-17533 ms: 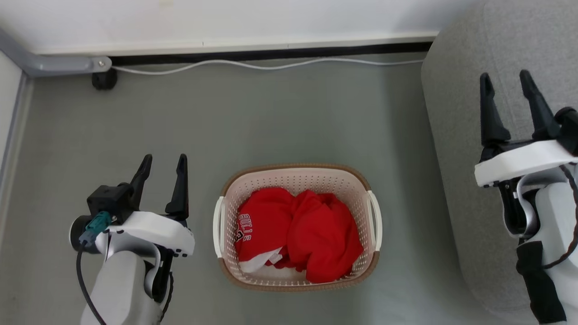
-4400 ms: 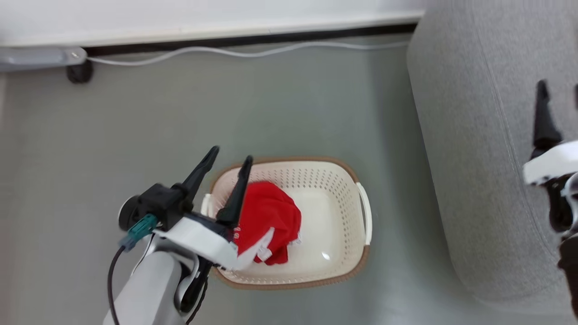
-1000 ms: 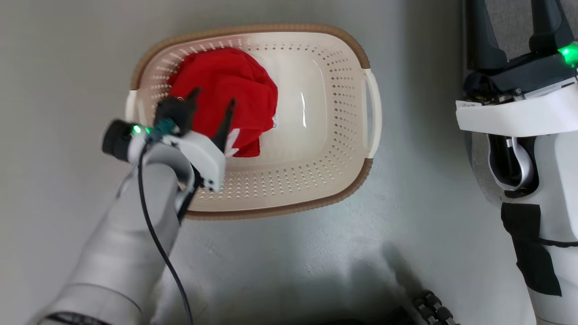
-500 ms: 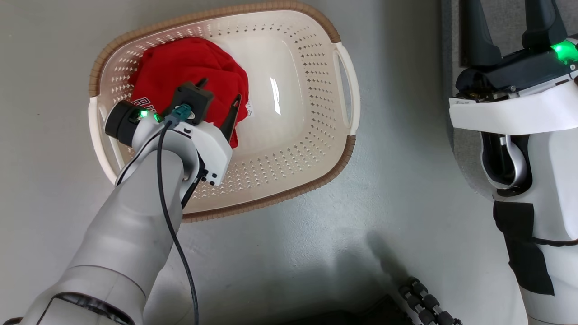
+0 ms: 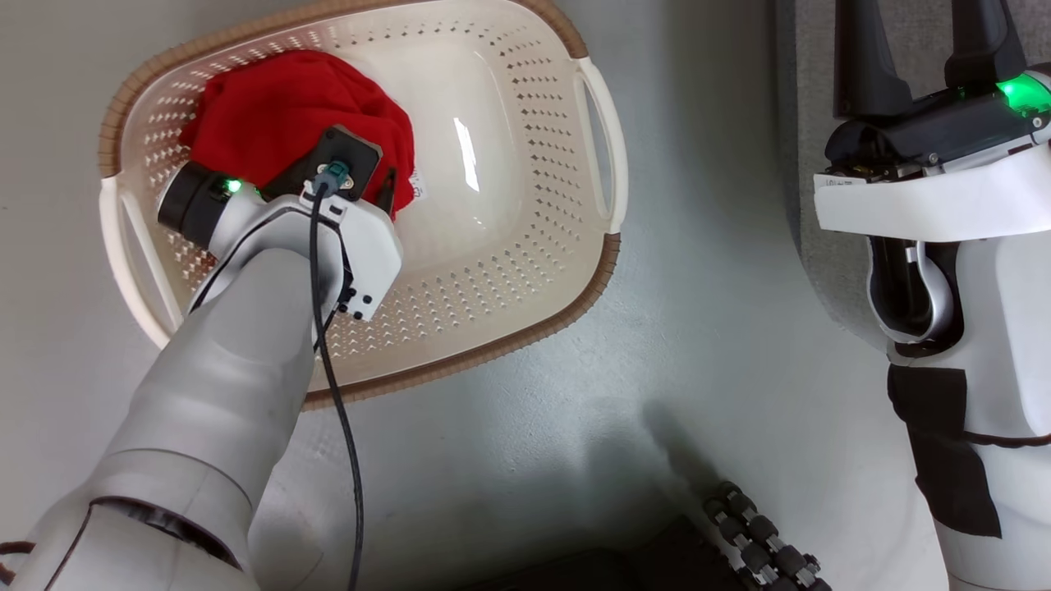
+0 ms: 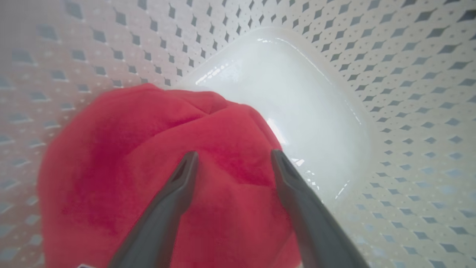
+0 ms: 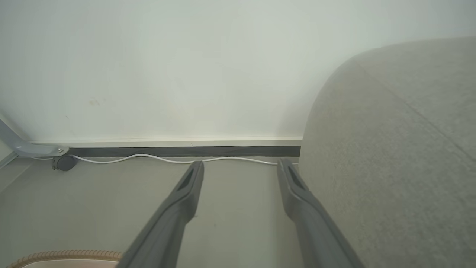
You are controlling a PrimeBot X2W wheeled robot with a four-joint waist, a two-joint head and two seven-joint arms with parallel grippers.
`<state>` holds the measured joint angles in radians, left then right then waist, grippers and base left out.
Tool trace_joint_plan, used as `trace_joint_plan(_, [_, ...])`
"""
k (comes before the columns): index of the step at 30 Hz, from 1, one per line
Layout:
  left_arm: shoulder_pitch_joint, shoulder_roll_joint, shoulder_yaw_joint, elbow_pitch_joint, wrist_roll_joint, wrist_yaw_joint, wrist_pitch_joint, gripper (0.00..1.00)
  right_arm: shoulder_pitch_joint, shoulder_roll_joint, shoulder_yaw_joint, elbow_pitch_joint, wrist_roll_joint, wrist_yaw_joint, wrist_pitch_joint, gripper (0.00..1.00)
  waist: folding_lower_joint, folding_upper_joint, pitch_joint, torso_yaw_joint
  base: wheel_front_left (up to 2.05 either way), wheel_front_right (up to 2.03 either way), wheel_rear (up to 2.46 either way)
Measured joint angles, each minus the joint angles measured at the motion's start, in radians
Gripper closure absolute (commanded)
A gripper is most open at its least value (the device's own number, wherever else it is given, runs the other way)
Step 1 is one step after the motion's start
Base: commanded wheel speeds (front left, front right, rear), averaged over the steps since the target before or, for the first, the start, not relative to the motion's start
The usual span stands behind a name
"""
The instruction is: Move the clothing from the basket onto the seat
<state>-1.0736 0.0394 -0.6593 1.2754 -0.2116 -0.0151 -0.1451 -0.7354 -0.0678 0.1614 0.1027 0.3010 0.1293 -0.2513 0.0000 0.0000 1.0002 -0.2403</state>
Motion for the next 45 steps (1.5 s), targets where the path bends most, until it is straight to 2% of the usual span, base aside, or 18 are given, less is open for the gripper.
trace_joint_plan(11, [-0.026, 0.025, -0.049, 0.017, 0.035, 0.016, 0.115, 0.00, 0.000, 0.008, -0.008, -0.005, 0.013, 0.000, 0.000, 0.00, 0.0000, 0.0000, 0.017, -0.036, 0.00, 0.00, 0.00])
trace_joint_plan(12, [-0.026, 0.027, -0.051, 0.017, 0.035, 0.016, 0.128, 0.13, 0.000, 0.008, -0.011, -0.005, 0.013, 0.000, 0.000, 0.00, 0.0000, 0.0000, 0.016, -0.038, 0.00, 0.00, 0.00])
trace_joint_plan(13, [-0.026, 0.029, -0.052, 0.018, 0.035, 0.016, 0.138, 0.63, 0.000, 0.008, -0.013, -0.006, 0.015, 0.000, 0.000, 0.00, 0.0000, 0.0000, 0.015, -0.038, 0.00, 0.00, 0.00])
trace_joint_plan(14, [-0.026, 0.033, -0.053, 0.018, 0.035, 0.016, 0.147, 1.00, 0.000, 0.009, -0.015, -0.005, 0.016, 0.000, 0.000, 0.00, 0.0000, 0.0000, 0.014, -0.039, 0.00, 0.00, 0.00])
trace_joint_plan(20, [-0.025, 0.044, -0.049, 0.021, 0.017, 0.015, 0.163, 1.00, 0.000, 0.011, -0.019, 0.000, 0.017, 0.000, 0.000, 0.00, 0.0000, 0.0000, -0.002, -0.040, 0.00, 0.00, 0.00])
trace_joint_plan(28, [0.000, 0.031, -0.039, 0.022, -0.021, -0.007, 0.077, 1.00, 0.001, 0.011, -0.032, 0.011, 0.015, 0.000, 0.000, 0.00, 0.0000, 0.0000, -0.064, -0.018, 0.00, 0.00, 0.00])
trace_joint_plan(34, [0.057, 0.008, -0.038, 0.022, -0.048, -0.031, -0.001, 1.00, 0.016, 0.009, -0.051, 0.039, 0.011, 0.000, 0.000, 0.00, 0.0000, 0.0000, -0.142, 0.006, 0.00, 0.00, 0.00])
trace_joint_plan(40, [0.121, 0.003, -0.044, 0.019, -0.086, -0.055, -0.061, 1.00, 0.065, -0.020, -0.064, 0.077, 0.008, 0.000, 0.000, 0.00, 0.0000, 0.0000, -0.241, 0.038, 0.00, 0.00, 0.00])
trace_joint_plan(45, [0.193, 0.000, -0.063, -0.055, -0.137, -0.065, -0.093, 1.00, 0.101, -0.037, -0.066, 0.110, 0.008, 0.000, -0.002, 0.00, 0.0000, 0.0000, -0.336, 0.065, 0.00, 0.00, 0.00])
